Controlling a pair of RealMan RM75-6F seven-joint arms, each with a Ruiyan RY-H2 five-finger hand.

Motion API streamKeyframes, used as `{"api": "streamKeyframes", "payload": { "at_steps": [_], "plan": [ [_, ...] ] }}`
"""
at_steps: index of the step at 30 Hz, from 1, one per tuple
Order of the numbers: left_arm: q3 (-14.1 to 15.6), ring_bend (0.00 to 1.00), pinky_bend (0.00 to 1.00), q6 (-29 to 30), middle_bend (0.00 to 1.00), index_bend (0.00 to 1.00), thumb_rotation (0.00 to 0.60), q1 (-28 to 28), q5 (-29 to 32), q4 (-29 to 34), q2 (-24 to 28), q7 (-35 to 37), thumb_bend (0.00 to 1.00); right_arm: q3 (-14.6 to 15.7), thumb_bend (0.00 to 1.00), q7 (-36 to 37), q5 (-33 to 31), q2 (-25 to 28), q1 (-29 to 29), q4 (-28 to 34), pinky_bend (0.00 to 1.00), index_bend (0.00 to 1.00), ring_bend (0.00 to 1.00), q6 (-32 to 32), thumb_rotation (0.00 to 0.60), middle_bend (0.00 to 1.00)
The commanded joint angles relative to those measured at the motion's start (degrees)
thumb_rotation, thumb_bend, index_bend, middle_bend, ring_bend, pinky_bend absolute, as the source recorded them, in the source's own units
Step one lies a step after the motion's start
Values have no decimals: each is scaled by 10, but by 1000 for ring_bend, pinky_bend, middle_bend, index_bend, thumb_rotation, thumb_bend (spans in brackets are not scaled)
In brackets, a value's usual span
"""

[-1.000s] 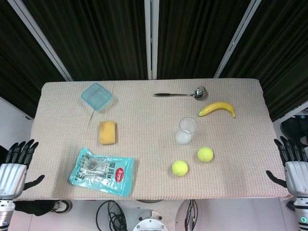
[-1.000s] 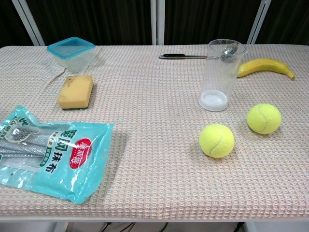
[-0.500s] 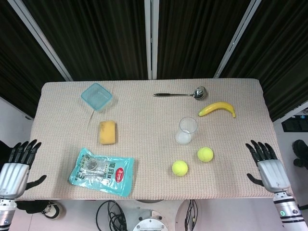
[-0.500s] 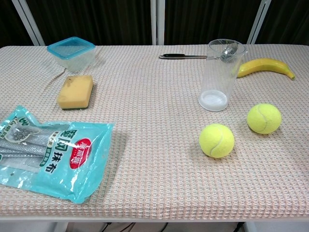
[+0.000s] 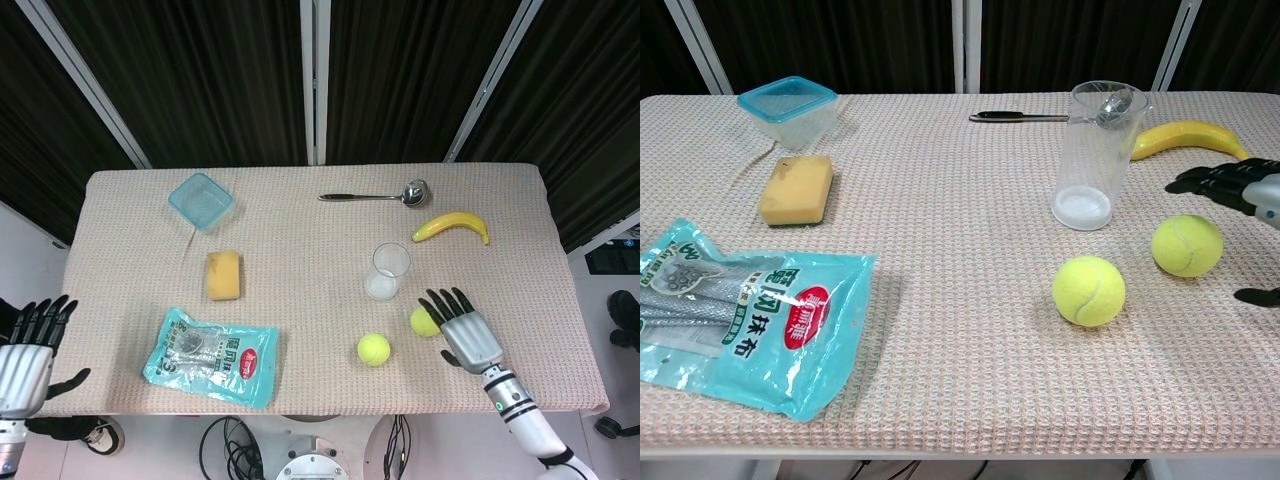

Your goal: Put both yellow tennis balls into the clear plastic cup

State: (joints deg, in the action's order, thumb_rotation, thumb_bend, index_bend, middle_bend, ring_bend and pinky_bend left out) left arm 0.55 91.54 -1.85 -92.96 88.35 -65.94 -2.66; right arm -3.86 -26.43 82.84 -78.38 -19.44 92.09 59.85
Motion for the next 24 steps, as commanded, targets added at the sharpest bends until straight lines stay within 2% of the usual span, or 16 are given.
{"api": "streamKeyframes", "payload": {
  "at_steps": [1, 3, 6, 8, 12, 16, 22, 24],
  "plan": [
    [0, 0, 0, 1, 0, 0, 600, 1, 1, -2, 0, 3, 33, -6, 149, -20, -25, -22, -17, -10, 66, 0, 0, -19, 600, 21],
    [0, 0, 0, 1, 0, 0, 600, 2, 2, -4, -1, 5, 33, -8, 159, -27, -33, -31, -23, -16, 92, 0, 0, -22, 600, 31],
    [0, 0, 0, 0, 0, 0, 600, 2, 3, -7, -2, 8, 34, -8, 181, -42, -44, -43, -30, -24, 198, 2, 8, -24, 600, 80],
    [-1, 0, 0, -1, 0, 0, 600, 2, 5, -8, -3, 10, 33, -7, 204, -52, -50, -50, -33, -27, 289, 36, 55, -22, 600, 134],
    [-2, 0, 0, -1, 0, 0, 600, 2, 6, -11, -3, 14, 33, -6, 235, -65, -66, -54, -35, -28, 380, 100, 130, -16, 600, 183],
    [-2, 0, 0, -4, 0, 0, 600, 1, 7, -14, -3, 17, 33, -3, 287, -75, -76, -57, -36, -32, 459, 229, 212, -8, 600, 236],
    [-3, 0, 0, -3, 0, 0, 600, 2, 9, -18, -5, 24, 33, 2, 359, -55, -50, -54, -38, -30, 669, 549, 446, 14, 600, 475],
    [-3, 0, 0, -2, 0, 0, 600, 2, 8, -19, -5, 26, 33, 0, 371, -37, -32, -45, -36, -20, 689, 595, 472, 34, 600, 505]
  ]
}}
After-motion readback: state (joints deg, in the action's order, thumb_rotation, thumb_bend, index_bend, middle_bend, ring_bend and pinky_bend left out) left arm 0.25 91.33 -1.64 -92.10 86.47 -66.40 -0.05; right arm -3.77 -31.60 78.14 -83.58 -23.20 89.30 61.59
